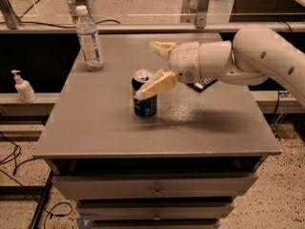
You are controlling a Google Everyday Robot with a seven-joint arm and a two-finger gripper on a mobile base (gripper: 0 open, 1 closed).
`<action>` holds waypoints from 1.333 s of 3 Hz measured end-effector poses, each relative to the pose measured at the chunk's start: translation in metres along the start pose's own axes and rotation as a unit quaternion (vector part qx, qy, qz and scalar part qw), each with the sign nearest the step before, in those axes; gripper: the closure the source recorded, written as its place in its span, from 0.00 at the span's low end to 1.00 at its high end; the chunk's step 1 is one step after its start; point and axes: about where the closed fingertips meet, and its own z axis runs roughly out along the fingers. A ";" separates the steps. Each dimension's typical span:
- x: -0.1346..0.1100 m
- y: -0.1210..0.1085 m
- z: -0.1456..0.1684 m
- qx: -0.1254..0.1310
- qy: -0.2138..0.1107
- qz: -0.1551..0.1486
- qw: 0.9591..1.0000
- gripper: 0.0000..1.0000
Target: Knock pepsi can over
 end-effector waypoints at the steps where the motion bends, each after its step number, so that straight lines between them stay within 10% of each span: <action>1: -0.038 -0.045 0.021 0.005 -0.036 -0.019 0.999 0.00; 3: -0.091 -0.105 0.048 0.046 -0.082 -0.017 0.995 0.00; 4: -0.087 -0.084 0.031 0.048 -0.089 0.000 0.995 0.00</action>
Offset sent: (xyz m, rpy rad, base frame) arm 0.1384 0.0648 0.1300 0.1992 -0.1373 -0.0715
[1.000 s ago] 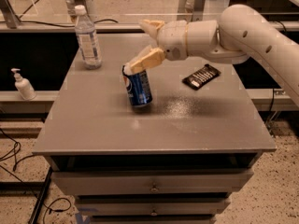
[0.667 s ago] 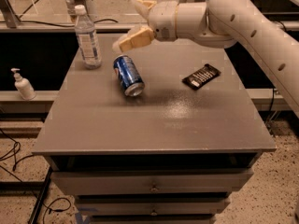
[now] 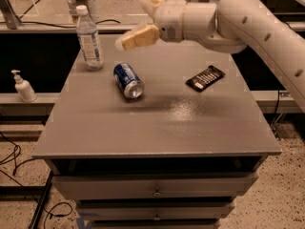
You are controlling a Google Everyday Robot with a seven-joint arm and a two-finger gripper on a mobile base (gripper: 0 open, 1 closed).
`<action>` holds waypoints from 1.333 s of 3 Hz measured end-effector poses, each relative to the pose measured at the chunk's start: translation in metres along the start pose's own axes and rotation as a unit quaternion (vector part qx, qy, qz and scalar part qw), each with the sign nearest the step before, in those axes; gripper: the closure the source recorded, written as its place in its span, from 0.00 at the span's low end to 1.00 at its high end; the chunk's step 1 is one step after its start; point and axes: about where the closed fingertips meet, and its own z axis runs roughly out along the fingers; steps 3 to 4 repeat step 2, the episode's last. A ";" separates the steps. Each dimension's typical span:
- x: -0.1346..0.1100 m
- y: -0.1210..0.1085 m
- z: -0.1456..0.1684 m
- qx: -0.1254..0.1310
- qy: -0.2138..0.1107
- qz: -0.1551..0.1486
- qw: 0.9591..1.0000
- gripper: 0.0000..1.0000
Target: Knock pepsi can over
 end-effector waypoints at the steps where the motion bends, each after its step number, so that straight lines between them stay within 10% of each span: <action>1: 0.019 0.036 -0.055 0.022 0.024 0.033 0.999 0.00; 2: 0.060 0.050 -0.089 0.037 0.054 0.063 0.996 0.00; 4: 0.060 0.050 -0.089 0.037 0.054 0.063 0.996 0.00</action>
Offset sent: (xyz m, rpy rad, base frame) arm -0.0420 -0.0380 -0.0190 -0.0076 0.0604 -0.0529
